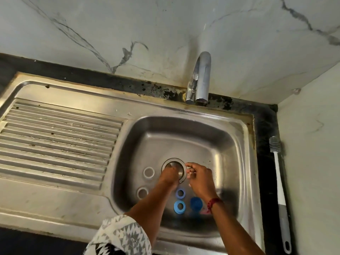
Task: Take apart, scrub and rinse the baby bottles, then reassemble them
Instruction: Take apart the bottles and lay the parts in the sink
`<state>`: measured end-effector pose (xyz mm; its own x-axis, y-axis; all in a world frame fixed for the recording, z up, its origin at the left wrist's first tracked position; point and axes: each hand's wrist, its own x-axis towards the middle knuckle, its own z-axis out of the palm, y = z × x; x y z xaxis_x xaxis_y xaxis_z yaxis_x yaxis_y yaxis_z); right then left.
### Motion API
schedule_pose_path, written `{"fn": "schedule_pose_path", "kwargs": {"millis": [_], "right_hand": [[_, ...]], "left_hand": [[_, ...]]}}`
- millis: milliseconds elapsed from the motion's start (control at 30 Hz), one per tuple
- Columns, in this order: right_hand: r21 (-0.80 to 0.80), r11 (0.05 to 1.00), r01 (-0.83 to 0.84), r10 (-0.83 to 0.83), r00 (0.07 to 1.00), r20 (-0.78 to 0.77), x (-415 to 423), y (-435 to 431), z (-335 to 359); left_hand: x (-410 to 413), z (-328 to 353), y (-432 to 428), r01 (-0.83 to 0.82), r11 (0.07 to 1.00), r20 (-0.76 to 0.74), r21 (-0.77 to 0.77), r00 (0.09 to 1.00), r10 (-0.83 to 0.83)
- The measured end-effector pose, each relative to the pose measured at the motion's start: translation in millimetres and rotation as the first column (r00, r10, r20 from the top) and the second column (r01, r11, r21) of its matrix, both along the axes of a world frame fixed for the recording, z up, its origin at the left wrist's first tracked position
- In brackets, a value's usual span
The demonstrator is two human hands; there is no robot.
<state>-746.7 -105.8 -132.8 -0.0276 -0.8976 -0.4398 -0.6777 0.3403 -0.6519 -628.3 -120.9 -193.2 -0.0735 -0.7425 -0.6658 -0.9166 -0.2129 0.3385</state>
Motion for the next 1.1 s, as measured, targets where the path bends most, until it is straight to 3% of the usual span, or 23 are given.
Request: {"fn": "schedule_pose_path", "kwargs": {"millis": [533,800,1100], "right_hand": [[-0.008,0.999,0.038,-0.038,0.997,0.075,-8.9,-7.1,-9.3],[-0.035,0.999,0.01,-0.008,0.998,0.066,0.5,8.8,-4.1],[-0.031,0.999,0.013,-0.011,0.999,0.052,-8.0,18.5,5.9]], "left_hand": [[7.5,3.9,-12.4,0.018,0.997,0.084,-0.078,0.996,-0.012],[19.1,11.3,-2.2,0.131,0.991,0.129,0.006,0.983,-0.13],[16.2,22.1,2.6,0.197,0.98,0.142,-0.036,0.972,-0.19]]}}
